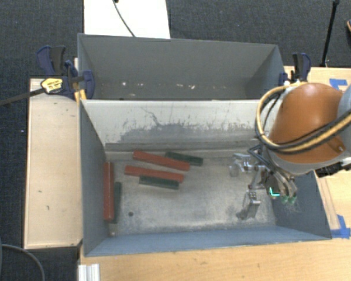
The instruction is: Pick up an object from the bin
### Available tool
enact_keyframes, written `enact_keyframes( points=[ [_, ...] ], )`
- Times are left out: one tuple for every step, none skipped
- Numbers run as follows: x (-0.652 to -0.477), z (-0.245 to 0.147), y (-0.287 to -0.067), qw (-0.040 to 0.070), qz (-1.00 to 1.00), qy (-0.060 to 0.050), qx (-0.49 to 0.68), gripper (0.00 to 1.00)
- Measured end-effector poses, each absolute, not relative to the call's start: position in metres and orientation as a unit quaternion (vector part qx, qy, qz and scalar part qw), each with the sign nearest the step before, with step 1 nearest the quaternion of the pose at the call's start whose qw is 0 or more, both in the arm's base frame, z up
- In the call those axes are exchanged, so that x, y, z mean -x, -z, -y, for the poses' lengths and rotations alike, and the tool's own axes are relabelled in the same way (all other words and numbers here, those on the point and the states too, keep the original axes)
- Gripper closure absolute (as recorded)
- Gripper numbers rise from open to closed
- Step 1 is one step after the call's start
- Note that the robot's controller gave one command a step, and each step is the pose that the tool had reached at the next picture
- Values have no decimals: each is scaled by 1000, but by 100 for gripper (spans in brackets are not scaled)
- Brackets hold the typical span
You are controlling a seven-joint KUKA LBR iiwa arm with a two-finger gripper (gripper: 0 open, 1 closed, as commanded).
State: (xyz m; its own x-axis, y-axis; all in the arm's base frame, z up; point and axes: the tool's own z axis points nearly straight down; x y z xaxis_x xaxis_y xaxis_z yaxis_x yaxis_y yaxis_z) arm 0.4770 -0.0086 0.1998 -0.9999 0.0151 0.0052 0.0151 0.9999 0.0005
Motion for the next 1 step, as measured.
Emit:
enact_keyframes(
  points=[
    [-596,-15,-161,-4,1000,1,-8,0]
  ],
)
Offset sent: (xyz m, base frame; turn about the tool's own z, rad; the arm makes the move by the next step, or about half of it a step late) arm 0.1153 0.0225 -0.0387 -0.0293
